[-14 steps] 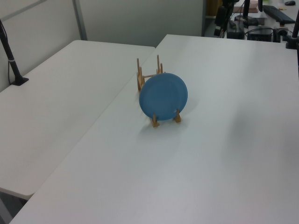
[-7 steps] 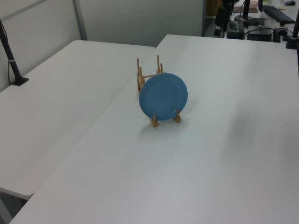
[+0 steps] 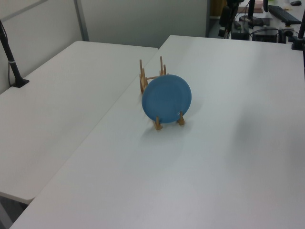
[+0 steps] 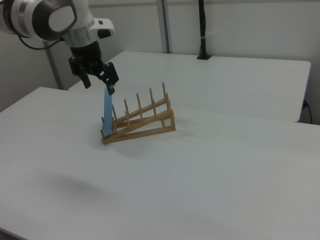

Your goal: Pick plate from plate rack

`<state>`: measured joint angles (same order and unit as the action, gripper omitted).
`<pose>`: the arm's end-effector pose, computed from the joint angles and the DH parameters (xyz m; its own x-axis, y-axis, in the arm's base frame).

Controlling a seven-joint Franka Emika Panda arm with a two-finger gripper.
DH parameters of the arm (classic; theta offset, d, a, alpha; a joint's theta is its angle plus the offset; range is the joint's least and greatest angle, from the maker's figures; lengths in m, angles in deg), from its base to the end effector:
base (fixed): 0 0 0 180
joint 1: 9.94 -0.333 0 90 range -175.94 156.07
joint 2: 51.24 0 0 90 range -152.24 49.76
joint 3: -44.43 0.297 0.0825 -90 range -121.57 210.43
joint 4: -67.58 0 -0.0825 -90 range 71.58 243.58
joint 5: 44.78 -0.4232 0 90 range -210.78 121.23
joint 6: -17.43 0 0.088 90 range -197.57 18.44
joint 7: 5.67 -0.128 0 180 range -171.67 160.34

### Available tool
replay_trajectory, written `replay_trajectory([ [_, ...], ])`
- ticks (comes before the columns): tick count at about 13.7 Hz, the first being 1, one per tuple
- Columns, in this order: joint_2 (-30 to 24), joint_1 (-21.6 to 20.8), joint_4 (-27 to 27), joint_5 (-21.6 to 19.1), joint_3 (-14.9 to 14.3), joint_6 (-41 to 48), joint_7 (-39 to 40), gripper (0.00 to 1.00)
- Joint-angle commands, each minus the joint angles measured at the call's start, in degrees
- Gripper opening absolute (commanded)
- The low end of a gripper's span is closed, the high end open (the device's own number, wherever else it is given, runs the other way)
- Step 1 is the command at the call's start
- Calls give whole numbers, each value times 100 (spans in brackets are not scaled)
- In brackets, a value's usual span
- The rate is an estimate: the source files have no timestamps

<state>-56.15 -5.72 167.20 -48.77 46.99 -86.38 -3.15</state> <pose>0.5925 -0.0092 0.5711 0.9871 -0.0009 0.1603 0.0086 -0.9982 -0.0585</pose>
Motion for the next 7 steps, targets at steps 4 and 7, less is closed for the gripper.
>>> replay_trajectory([
  [4,-72,-17,93,-58,-81,159,1945,100],
  [7,68,-43,67,-49,-54,89,1892,100],
])
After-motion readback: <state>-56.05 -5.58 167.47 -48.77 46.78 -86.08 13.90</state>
